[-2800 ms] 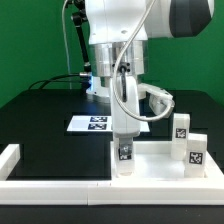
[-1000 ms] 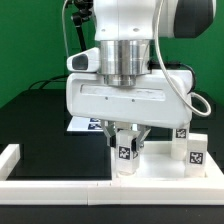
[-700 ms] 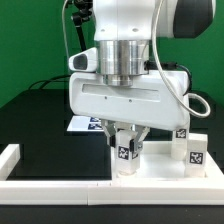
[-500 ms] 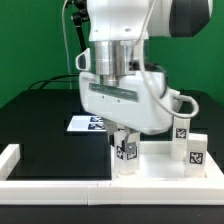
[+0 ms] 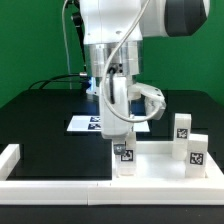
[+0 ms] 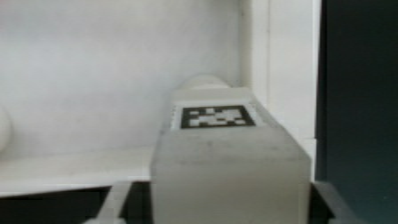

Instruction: Assemble square table

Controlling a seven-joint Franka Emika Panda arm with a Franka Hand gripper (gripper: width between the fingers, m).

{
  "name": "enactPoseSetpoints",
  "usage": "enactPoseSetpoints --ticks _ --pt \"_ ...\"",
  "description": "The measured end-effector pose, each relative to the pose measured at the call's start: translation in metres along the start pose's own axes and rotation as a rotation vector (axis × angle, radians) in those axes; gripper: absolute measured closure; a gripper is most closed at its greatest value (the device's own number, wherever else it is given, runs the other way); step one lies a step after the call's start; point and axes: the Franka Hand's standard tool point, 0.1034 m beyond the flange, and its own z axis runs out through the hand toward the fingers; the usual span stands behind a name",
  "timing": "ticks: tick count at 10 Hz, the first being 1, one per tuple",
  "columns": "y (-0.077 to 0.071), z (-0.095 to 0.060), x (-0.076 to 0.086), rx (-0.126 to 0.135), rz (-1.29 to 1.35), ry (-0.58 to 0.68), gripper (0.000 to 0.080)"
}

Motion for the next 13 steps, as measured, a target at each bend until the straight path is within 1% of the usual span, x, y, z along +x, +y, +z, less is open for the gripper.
enactPoseSetpoints --ticks 1,2,3,4,5,6,7,10,12,13 --pt "0.000 0.000 0.000 -0.001 0.001 0.001 0.0509" --pt "0.000 0.001 0.000 -0.001 -0.023 0.001 0.0431" --pt "0.001 0.001 0.000 -0.005 -0.071 0.006 0.0298" --pt "0.001 0.001 -0.001 -0.025 -0.283 0.021 0.0182" --pt "-0.001 0.000 -0.005 -0.040 -0.441 0.023 0.0182" --pt "0.000 0.000 -0.007 -0.041 -0.542 0.020 0.0160" --pt "0.000 0.001 -0.005 -0.041 -0.605 0.020 0.0151" --pt "-0.001 0.000 -0.004 -0.045 -0.855 0.017 0.0150" --pt "-0.004 -0.002 -0.007 -0.070 -1.176 0.047 0.0150" --pt "-0.004 -0.002 -0.013 -0.073 -1.253 0.056 0.0150"
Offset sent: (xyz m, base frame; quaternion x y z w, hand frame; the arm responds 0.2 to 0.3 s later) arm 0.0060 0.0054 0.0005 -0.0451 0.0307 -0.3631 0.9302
